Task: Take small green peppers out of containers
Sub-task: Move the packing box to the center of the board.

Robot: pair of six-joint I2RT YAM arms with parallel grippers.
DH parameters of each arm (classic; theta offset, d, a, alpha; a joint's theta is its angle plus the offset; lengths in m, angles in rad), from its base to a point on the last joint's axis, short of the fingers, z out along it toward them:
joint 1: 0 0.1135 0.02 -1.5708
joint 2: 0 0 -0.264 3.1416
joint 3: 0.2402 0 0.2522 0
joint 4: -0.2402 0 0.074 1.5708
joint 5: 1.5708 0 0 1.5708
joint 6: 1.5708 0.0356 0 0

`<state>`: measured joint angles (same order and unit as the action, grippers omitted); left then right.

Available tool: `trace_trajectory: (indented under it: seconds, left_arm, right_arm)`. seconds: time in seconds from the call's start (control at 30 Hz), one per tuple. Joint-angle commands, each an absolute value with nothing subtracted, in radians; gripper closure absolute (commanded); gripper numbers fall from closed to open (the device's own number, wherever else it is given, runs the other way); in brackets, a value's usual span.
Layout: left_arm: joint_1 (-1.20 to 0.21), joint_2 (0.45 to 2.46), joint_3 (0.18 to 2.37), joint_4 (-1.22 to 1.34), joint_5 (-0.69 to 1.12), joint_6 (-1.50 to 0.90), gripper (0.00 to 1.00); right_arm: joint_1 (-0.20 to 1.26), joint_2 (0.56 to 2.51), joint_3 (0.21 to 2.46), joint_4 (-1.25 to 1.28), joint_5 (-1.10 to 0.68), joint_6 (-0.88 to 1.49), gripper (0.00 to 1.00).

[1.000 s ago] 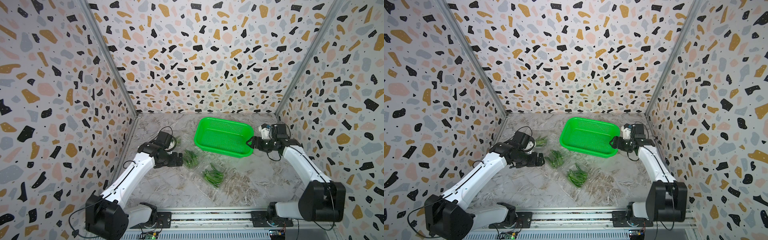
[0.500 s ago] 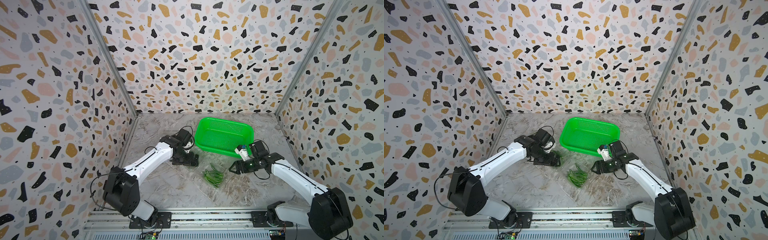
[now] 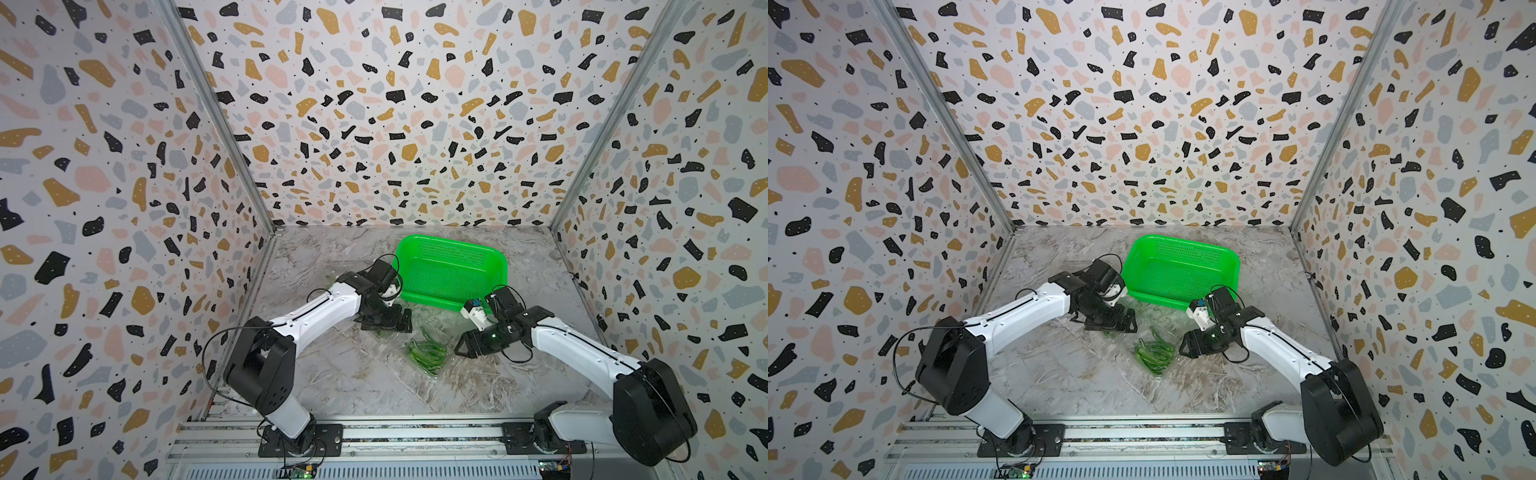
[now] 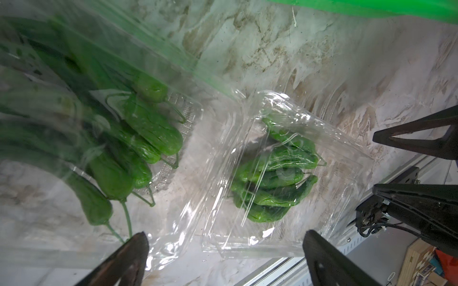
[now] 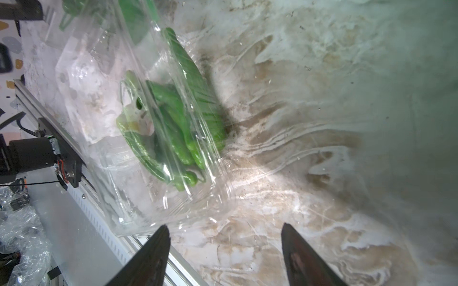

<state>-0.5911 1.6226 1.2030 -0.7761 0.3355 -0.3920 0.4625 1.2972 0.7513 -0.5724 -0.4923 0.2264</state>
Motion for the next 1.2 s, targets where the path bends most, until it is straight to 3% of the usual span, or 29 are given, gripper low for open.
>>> trace_trajectory:
  seconds: [0.0, 0.43, 1.17]
  left_arm:
    - [-0.595, 1.637, 1.202, -0.778, 0.295, -0.407, 0.03]
    - [-0.595, 1.583, 1.220, -0.955, -0.103, -0.386, 0.09]
    - [-0.594, 1.521, 1.169, -0.991, -0.314, -0.485, 0.09]
  right_arm:
    - [0.466, 1.295, 0.752, -0.602, -0.472, 0.227, 0.29]
    - [0.467, 1.342, 0.771, -0.568, -0.452, 0.234, 0.30]
    - [0.470, 1.321, 0.761, -0.565, -0.460, 0.224, 0.30]
